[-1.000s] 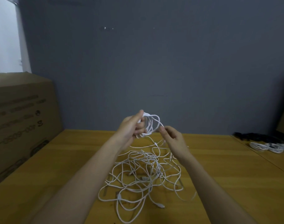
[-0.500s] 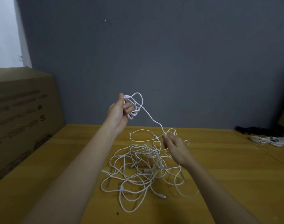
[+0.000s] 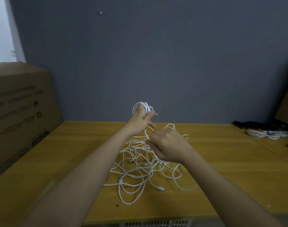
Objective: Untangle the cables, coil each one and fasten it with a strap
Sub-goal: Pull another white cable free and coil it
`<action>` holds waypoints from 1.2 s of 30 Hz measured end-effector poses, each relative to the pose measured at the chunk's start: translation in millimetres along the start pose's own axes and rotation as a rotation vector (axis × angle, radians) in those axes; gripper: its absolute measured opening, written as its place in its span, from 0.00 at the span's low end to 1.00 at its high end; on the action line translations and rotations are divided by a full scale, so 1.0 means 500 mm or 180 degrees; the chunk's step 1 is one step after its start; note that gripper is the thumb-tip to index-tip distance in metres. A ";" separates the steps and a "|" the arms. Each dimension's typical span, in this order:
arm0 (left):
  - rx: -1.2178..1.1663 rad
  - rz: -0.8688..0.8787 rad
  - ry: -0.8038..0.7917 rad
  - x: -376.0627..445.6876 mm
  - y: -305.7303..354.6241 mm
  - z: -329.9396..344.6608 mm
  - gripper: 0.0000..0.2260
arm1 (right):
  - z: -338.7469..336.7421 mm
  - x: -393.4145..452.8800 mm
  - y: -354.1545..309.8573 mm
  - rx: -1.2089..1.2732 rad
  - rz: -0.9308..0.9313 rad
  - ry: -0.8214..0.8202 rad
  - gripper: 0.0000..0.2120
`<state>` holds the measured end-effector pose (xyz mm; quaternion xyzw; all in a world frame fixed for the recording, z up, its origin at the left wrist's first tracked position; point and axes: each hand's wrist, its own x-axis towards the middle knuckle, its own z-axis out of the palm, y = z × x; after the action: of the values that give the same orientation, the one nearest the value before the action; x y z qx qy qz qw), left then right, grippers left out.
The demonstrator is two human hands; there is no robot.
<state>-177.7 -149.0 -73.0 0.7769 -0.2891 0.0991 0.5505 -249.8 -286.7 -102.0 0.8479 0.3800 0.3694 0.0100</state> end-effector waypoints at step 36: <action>0.1742 -0.0337 0.0065 0.171 -0.098 -0.133 0.15 | 0.111 0.251 0.367 0.1206 0.2825 0.0160 0.15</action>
<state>-70.0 -106.2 -46.7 0.9097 -0.2050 0.1524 0.3275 -42.7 -320.5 -10.0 0.9059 0.0423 0.2827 -0.3124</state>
